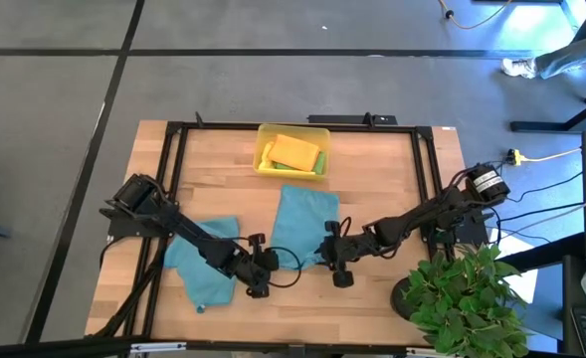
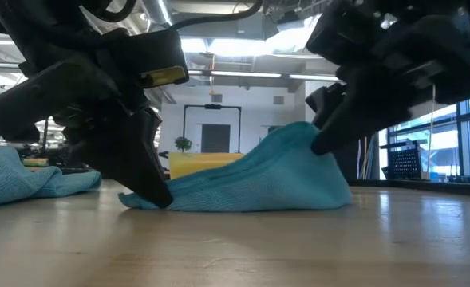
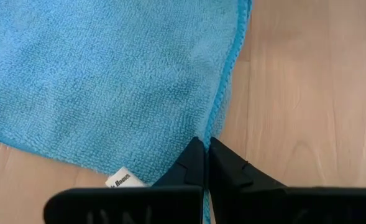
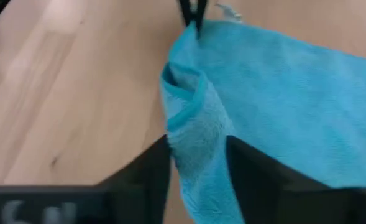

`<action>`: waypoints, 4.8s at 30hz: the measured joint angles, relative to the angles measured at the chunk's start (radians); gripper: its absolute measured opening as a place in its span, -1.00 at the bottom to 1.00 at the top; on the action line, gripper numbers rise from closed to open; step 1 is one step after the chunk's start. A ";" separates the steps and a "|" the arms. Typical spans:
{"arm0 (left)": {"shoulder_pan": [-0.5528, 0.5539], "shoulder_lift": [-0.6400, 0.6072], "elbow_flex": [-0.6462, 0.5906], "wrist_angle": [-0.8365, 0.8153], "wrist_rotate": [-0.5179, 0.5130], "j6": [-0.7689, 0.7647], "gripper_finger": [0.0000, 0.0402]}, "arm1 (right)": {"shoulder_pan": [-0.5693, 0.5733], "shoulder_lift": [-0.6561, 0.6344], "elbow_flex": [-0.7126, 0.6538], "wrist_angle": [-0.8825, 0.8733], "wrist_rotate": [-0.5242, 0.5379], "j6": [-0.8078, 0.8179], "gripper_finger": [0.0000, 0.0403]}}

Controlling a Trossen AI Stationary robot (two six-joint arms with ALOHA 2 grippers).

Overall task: Fold microfiber towels
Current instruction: Fold the right blue towel

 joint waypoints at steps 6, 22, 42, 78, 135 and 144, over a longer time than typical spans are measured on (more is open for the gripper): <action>0.002 0.000 0.000 0.001 0.007 0.000 -1.00 | 0.046 0.017 0.000 0.010 0.059 0.000 0.25; 0.002 -0.001 0.000 0.001 0.019 -0.004 -1.00 | 0.143 0.113 0.005 0.091 0.363 -0.160 0.04; -0.022 -0.093 0.051 -0.144 0.045 0.002 -1.00 | 0.223 0.027 0.006 0.081 0.369 -0.158 -0.97; 0.224 -0.095 0.239 -0.574 0.229 0.365 -1.00 | 0.016 0.032 -0.019 0.021 0.412 -0.019 -0.99; 0.340 -0.084 0.147 -0.176 0.293 0.527 -0.58 | -0.409 -0.094 -0.187 0.130 -0.063 -0.264 -0.62; 0.313 0.013 0.148 -0.115 0.337 0.495 -0.61 | -0.475 -0.053 -0.185 0.152 -0.080 -0.314 -0.59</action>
